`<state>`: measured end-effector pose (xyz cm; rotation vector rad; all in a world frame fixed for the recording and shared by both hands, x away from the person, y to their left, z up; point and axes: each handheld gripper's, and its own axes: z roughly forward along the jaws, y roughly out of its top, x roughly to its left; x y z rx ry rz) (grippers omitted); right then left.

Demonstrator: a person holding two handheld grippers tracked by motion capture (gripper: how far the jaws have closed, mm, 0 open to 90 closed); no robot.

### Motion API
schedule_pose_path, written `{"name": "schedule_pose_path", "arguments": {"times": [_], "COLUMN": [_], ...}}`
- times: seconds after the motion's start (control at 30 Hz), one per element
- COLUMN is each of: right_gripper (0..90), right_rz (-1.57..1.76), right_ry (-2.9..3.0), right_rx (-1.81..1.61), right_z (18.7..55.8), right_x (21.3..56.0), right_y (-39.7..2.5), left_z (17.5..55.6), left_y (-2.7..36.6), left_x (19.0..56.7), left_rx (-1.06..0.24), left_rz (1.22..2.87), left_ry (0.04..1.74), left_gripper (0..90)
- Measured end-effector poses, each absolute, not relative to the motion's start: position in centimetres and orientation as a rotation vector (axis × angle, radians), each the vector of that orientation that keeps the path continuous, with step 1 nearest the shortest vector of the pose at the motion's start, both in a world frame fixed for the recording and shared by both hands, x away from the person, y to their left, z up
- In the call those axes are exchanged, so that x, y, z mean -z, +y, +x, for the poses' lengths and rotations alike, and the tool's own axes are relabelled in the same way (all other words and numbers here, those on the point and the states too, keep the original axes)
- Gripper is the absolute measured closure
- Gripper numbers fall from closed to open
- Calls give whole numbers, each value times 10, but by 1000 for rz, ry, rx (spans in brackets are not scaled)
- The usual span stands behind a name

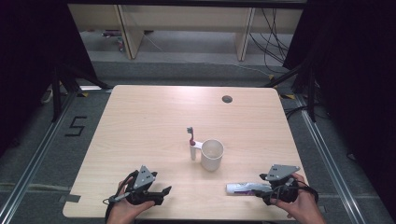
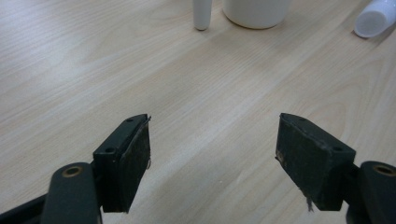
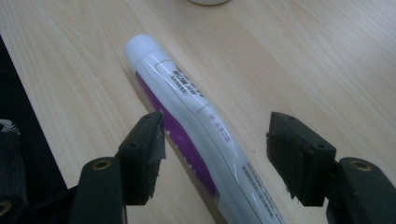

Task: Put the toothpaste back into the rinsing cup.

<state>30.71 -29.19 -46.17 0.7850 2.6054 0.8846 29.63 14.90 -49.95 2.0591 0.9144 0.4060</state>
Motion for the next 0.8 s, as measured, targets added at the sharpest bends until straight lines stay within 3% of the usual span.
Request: {"name": "schedule_pose_path", "arguments": {"times": [0.3,0.6,0.8], "right_gripper": [491,787,885], "right_rz": [779,801,821], "right_ry": [2628,2676,2704], "right_rx": [-865,-825,-765], "right_z": [301,286,284], "right_x": [456,461,466], "right_y": [-301,-301,-306], "left_z": [295,296,296], "left_y": [150,150,149], "left_x": [499,500,500], "left_rx": [-409,-404,-406], "left_rz": [2064,2072,2075], "left_ry": [914,906,908], "left_gripper": [261,266,267]}}
